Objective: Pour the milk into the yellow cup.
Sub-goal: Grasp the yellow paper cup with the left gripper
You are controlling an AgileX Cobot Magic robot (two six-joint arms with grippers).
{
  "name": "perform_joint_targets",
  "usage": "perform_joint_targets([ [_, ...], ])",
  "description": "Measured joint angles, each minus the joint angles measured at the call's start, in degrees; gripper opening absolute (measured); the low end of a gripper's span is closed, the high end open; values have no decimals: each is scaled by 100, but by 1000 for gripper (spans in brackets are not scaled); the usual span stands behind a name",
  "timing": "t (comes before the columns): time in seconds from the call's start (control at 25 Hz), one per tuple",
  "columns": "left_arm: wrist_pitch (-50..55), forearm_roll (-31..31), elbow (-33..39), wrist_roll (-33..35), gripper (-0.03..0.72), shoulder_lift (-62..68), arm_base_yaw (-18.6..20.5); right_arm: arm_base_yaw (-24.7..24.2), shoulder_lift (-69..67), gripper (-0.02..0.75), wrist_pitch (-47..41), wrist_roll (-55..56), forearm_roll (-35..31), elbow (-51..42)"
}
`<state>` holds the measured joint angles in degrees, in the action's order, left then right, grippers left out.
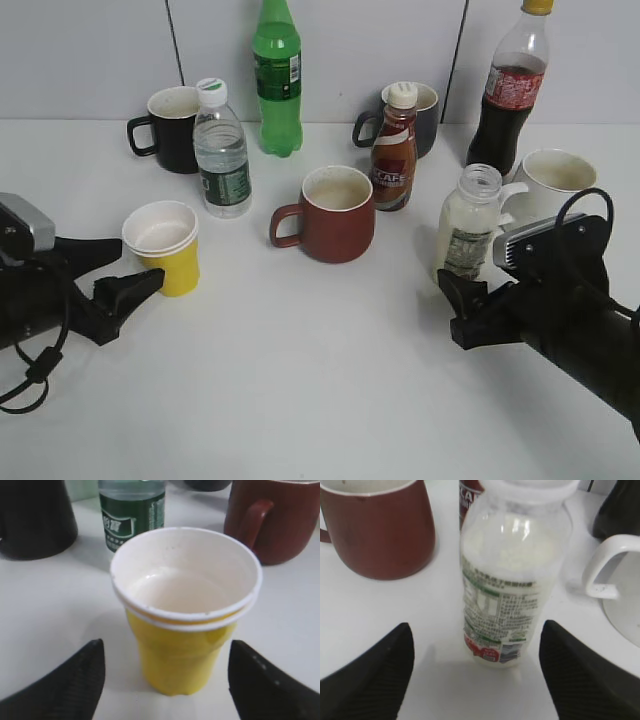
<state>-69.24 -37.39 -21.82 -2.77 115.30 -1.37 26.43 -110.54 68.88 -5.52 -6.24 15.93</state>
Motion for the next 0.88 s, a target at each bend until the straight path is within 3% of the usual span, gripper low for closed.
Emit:
perform_joint_targets([
  [0.68,-2,-813,-1399,-518,588,1029,0,0,-292,585,43,6,-189,444],
  [0.88,-2,-975,-1866,-690,588,1279,-186,0,-292,586,43,13,-194,444],
])
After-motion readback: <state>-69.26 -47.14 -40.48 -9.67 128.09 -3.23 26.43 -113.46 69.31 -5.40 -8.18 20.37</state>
